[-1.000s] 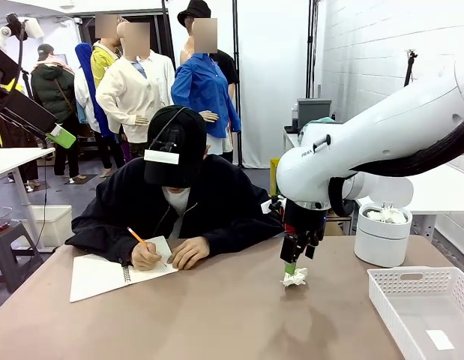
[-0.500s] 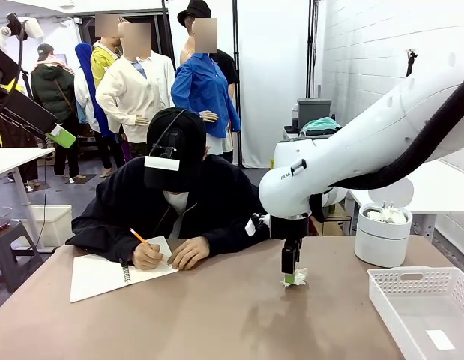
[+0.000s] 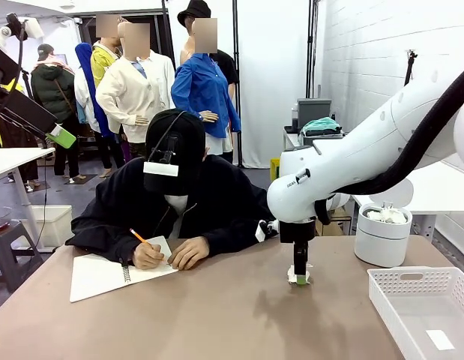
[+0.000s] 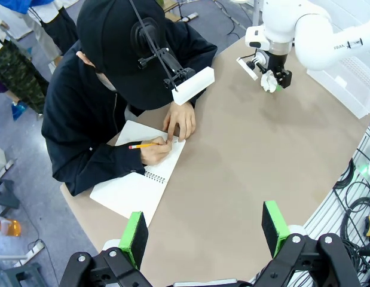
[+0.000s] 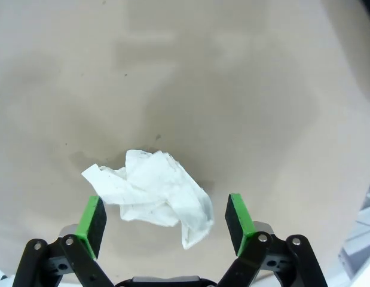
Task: Sort the paper based on its condition.
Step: If a person hands you a paper, place it in the Organizing basket , and if it's crumpled, put it in the Trash can.
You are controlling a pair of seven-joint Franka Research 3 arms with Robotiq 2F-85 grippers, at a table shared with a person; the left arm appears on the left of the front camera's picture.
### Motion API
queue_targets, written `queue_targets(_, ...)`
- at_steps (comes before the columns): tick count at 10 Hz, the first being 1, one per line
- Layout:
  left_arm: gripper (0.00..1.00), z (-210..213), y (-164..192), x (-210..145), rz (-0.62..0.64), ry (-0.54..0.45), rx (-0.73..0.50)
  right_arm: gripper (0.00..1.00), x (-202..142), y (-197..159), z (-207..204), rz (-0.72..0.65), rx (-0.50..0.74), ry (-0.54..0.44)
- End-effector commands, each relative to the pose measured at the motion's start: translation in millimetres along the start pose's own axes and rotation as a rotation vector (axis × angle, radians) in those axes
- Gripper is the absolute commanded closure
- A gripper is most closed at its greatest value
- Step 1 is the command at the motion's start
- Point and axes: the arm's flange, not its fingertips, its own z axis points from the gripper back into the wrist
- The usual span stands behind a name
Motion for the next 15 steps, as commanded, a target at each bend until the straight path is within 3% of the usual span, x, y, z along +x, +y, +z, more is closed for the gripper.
queue_targets(1, 0.00, 0.6, 0.4, 0.0, 0.001, 0.000, 0.003, 0.00, 4.3, 0.4, -6.2, 0.050, 0.089, -0.020)
queue_targets(3, 0.00, 0.6, 0.4, 0.0, 0.001, 0.000, 0.003, 0.00, 3.0, 1.3, -7.4, 0.022, 0.117, -0.055)
queue_targets(4, 0.00, 0.6, 0.4, 0.0, 0.001, 0.000, 0.003, 0.00, 2.7, 3.7, -10.5, 0.028, 0.058, -0.010)
queue_targets(10, 0.00, 0.6, 0.4, 0.0, 0.001, 0.000, 0.003, 0.00, 2.7, 3.7, -10.5, 0.028, 0.058, -0.010)
queue_targets(14, 0.00, 0.6, 0.4, 0.0, 0.001, 0.000, 0.003, 0.74, 3.3, 2.2, -7.7, -0.013, 0.131, -0.037)
queue_targets(15, 0.00, 0.6, 0.4, 0.0, 0.001, 0.000, 0.003, 0.74, 2.5, 0.8, -4.3, 0.015, 0.072, -0.027)
